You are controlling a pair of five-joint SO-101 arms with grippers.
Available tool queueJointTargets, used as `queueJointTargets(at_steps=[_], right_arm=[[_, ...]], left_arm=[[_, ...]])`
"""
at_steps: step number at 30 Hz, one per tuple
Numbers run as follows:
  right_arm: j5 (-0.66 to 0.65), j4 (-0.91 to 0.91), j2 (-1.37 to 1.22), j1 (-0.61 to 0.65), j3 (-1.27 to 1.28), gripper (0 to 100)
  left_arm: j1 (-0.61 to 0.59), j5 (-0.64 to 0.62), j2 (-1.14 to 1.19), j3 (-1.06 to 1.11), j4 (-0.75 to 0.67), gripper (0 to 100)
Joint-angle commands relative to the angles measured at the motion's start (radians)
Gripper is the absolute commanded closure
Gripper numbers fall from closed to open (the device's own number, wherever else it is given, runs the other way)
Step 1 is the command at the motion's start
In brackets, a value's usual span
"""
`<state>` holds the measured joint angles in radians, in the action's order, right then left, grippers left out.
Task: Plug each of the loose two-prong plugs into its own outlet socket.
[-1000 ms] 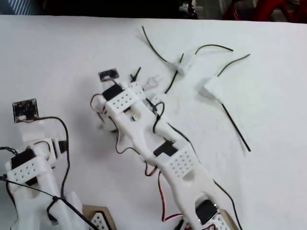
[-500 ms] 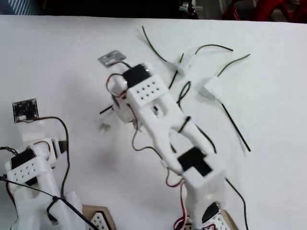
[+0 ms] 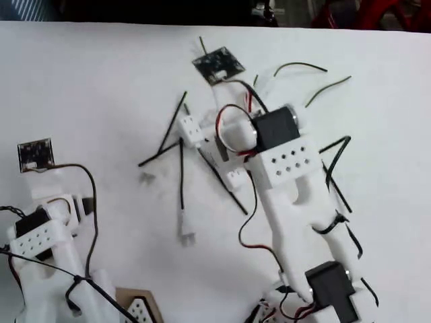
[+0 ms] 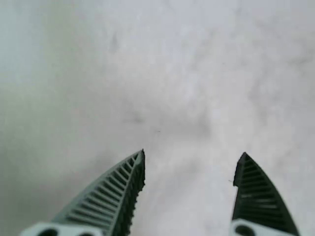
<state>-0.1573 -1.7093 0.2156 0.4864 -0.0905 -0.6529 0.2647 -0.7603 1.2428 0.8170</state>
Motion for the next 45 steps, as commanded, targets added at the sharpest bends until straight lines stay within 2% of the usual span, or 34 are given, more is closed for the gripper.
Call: queueJointTargets(at_steps=[1,10,13,17,21,29,34,45], right_arm=[[0.005,0.010,0.010,0.054,0.071,97.7],[0.241,0.272,-0.174,0.315,0.298,97.6],[0.295,0.344,-0.239,0.358,0.338,96.2],[0.358,0.363,-0.298,0.395,0.350,87.4],[0.367,0.386,-0.329,0.438,0.351,86.8],[0.367,0.444,-0.337,0.427,0.460,86.9],[0.364,0.446,-0.335,0.409,0.462,92.4],[0.365,0.453,-0.305,0.394,0.479,92.4]], left_arm=[[0.012,-0.002,-0.028,-0.003,-0.018,71],[0.008,-0.002,-0.028,-0.003,-0.018,71],[0.008,-0.002,-0.028,-0.003,-0.018,71],[0.008,-0.002,-0.028,-0.003,-0.018,71],[0.008,-0.002,-0.028,-0.003,-0.018,71],[0.008,-0.002,-0.028,-0.003,-0.018,71],[0.008,0.000,-0.028,-0.003,-0.018,71],[0.008,0.000,-0.028,-0.003,-0.018,71]])
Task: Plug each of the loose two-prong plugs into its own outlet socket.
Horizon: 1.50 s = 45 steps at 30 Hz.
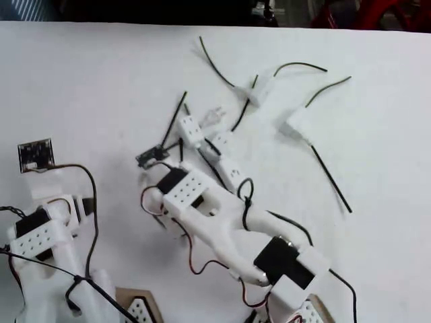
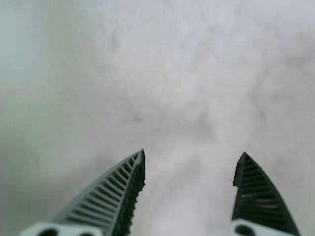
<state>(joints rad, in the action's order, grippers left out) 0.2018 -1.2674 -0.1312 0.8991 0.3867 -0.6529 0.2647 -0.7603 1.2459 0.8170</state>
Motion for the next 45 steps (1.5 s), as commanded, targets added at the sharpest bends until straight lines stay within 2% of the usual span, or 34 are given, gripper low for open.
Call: queueJointTargets(at_steps=[1,5,12,17,29,35,40,45], right_arm=[[0.006,0.021,0.031,-0.030,0.003,92.4],[0.006,0.067,-0.022,-0.044,0.003,92.4],[0.046,0.076,-0.059,0.031,-0.006,92.3],[0.071,0.074,-0.067,0.054,-0.005,87.1],[0.063,0.070,-0.056,0.050,-0.003,98.5],[0.060,0.019,-0.059,0.042,-0.018,97.6],[0.060,-0.084,-0.061,0.027,-0.086,89.9],[0.060,-0.097,-0.067,0.027,-0.127,93.7]], left_arm=[[0.008,0.000,-0.028,-0.006,-0.018,71],[0.008,0.000,-0.028,-0.006,-0.018,71],[0.008,0.000,-0.028,-0.006,-0.018,71],[0.008,0.000,-0.028,-0.006,-0.018,71],[0.008,0.000,-0.028,-0.006,-0.018,71],[0.008,0.000,-0.027,-0.006,-0.018,71],[0.008,0.000,-0.027,-0.006,-0.018,71],[0.008,0.000,-0.027,-0.006,-0.018,71]])
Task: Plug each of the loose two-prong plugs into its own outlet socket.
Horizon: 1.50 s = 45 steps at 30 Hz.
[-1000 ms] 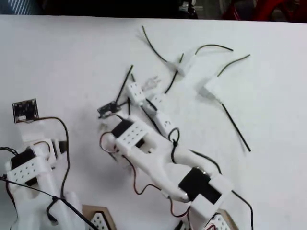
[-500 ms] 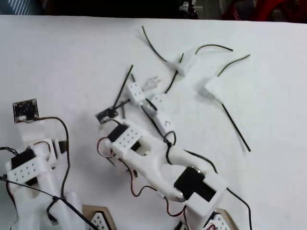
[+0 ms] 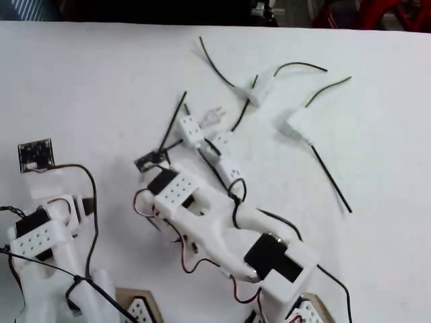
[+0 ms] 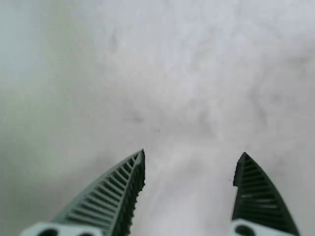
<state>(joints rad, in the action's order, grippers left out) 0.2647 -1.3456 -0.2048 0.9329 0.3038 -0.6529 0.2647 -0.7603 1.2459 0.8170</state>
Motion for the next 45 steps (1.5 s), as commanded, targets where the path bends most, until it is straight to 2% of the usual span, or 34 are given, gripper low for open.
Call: queueJointTargets(at_steps=[1,17,25,34,40,45], right_arm=[[-0.003,-0.019,0.007,-0.007,-0.044,93.7],[-0.003,-0.021,-0.090,-0.007,-0.040,94.0],[-0.003,-0.122,-0.090,-0.007,-0.123,93.6],[0.000,-0.120,-0.099,-0.007,-0.123,93.5],[0.002,-0.125,-0.099,-0.007,-0.121,88.2],[-0.002,-0.122,-0.099,-0.007,-0.121,90.9]], left_arm=[[0.008,0.000,-0.027,-0.006,-0.018,71],[0.007,0.000,-0.027,-0.006,-0.018,71],[0.007,0.000,-0.027,-0.006,-0.018,71],[0.007,0.000,-0.027,-0.006,-0.018,71],[0.007,0.000,-0.027,-0.006,-0.018,71],[0.007,0.000,-0.027,-0.006,-0.018,71]])
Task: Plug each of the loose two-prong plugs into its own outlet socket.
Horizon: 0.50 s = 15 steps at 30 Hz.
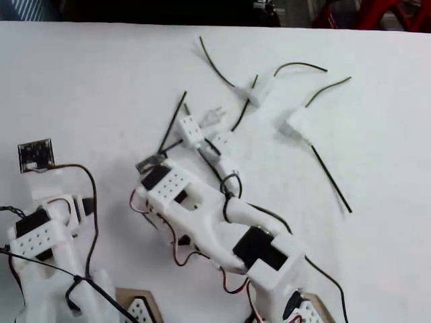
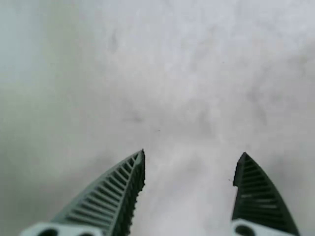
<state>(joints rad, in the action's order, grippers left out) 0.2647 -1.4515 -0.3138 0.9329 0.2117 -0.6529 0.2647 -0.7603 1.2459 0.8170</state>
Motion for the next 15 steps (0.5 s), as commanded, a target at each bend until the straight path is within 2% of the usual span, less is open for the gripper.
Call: queueJointTargets(at_steps=[1,7,12,15], right_arm=[[-0.002,-0.016,0.010,-0.007,-0.029,91.1],[-0.002,-0.018,0.008,-0.007,-0.028,91.2],[-0.002,-0.018,0.008,-0.007,-0.028,96.9],[-0.002,-0.019,0.008,-0.007,-0.015,96.4]], left_arm=[[0.007,0.000,-0.027,-0.006,-0.018,71],[0.007,0.000,-0.027,-0.006,-0.018,71],[0.007,0.000,-0.027,-0.006,-0.018,71],[0.007,0.000,-0.027,-0.006,-0.018,71]])
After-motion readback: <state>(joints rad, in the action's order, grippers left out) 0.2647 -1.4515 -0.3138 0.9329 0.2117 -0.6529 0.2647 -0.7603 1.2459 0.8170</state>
